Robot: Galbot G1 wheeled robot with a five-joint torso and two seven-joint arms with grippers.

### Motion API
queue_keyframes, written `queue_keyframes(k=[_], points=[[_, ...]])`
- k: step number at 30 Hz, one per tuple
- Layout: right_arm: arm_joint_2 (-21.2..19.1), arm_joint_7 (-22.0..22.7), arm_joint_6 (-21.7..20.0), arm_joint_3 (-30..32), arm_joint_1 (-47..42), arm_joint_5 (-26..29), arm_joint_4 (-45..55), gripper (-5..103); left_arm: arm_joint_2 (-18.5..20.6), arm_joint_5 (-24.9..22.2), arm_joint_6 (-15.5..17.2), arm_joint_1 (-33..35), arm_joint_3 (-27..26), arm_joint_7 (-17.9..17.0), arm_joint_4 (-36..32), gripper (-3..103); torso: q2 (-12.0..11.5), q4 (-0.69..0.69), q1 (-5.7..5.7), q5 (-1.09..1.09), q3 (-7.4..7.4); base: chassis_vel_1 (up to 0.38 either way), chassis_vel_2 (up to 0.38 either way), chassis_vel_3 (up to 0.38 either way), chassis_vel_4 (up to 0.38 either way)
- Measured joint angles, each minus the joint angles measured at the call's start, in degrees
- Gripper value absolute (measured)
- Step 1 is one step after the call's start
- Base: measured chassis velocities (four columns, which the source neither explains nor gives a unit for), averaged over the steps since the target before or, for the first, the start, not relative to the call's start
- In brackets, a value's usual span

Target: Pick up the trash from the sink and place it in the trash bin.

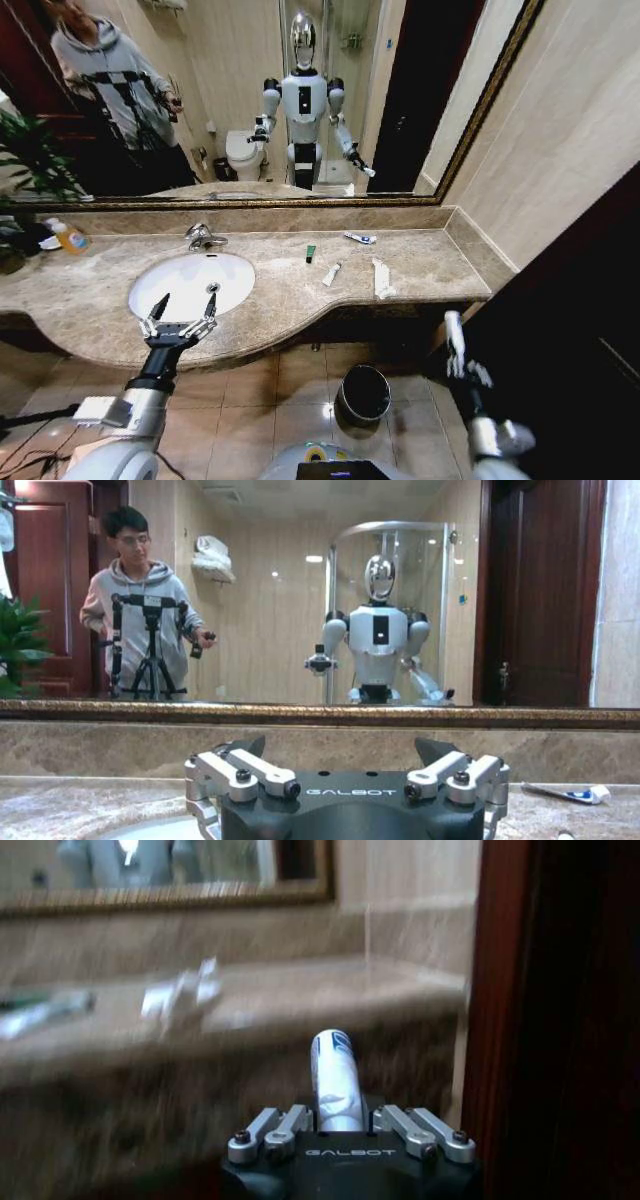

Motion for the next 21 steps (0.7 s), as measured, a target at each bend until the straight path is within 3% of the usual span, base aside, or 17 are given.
queue_keyframes(k=[3,11,18,21], points=[[0.0,-1.0,0.2,-1.1,0.3,-1.4,-2.9,26,0.0,0.0,0.0,0.0,0.0,0.0,0.0,100,0.0,0.0,0.0,0.02,0.0,0.0,0.0,0.0,0.0],[-0.6,-2.0,-5.7,-9.3,5.2,-0.9,-13.1,26,0.0,0.0,0.0,0.0,0.0,0.0,0.0,100,0.0,0.0,0.01,0.01,0.01,0.0,0.0,0.0,0.0],[-1.8,-2.4,-12.7,-16.0,16.7,-1.3,-26.4,26,0.0,0.0,0.0,0.0,0.0,0.0,0.0,100,0.0,0.01,0.01,0.01,0.01,0.0,0.0,0.0,0.0],[-1.2,-2.4,-13.8,-16.9,19.8,-2.8,-29.6,26,0.0,0.0,0.0,0.0,0.0,0.0,0.0,100,0.0,0.01,0.02,0.02,0.01,0.0,0.0,0.0,0.0]])
